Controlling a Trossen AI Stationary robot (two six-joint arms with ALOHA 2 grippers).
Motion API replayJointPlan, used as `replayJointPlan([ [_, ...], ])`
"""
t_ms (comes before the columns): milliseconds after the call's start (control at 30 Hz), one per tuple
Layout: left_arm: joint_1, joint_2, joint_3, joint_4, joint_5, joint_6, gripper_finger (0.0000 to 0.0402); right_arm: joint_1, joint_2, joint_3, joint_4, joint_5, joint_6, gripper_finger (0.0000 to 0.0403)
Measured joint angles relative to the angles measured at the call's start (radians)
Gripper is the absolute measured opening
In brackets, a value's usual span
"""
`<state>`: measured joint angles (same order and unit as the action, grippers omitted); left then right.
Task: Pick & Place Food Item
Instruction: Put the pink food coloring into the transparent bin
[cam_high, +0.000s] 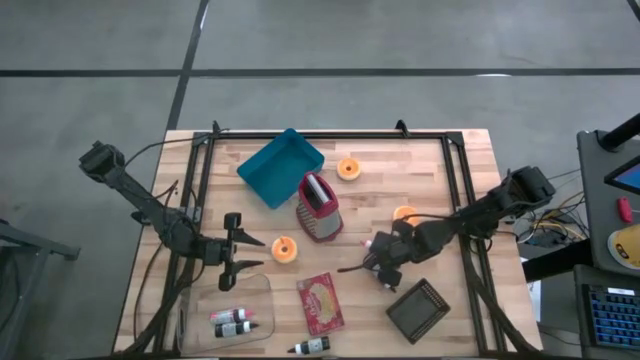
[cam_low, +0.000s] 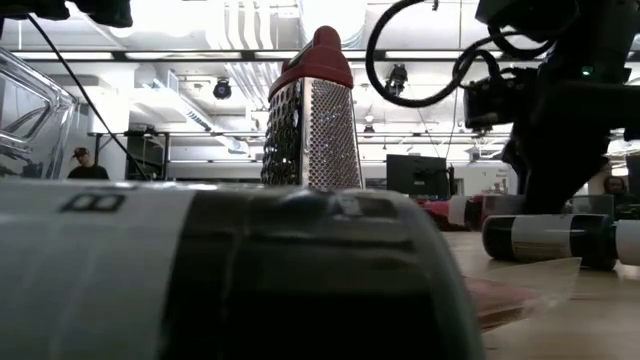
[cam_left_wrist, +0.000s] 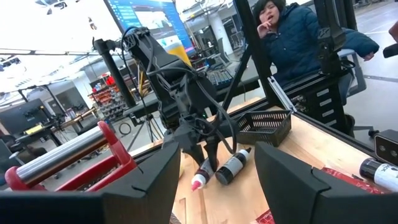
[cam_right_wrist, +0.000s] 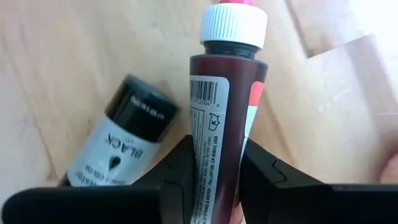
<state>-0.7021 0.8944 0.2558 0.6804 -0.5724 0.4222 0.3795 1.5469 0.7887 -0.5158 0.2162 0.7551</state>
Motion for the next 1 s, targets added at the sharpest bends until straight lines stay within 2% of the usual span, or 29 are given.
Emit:
replayJointPlan([
  [267,0.0,0.0,0.0,-0.017,-0.002,-0.046,0.0208,0.019,-0.059,0.013,0.023,0.173,-0.037,0.0077],
  [433,0.0,0.0,0.0,-0.023,-0.002,-0.084,0.0208,0.044,-0.073,0.032,0.124,0.281,-0.126,0.0077],
  [767,0.0,0.001,0.0,-0.023,-0.002,-0.129,0.0208,0.077,-0.072,0.033,0.566,0.385,-0.459,0.0075],
  [1000,0.002,0.001,0.0,-0.013,0.0,-0.176,0.0209,0.08,-0.071,-0.001,0.951,0.386,-0.717,0.0075],
])
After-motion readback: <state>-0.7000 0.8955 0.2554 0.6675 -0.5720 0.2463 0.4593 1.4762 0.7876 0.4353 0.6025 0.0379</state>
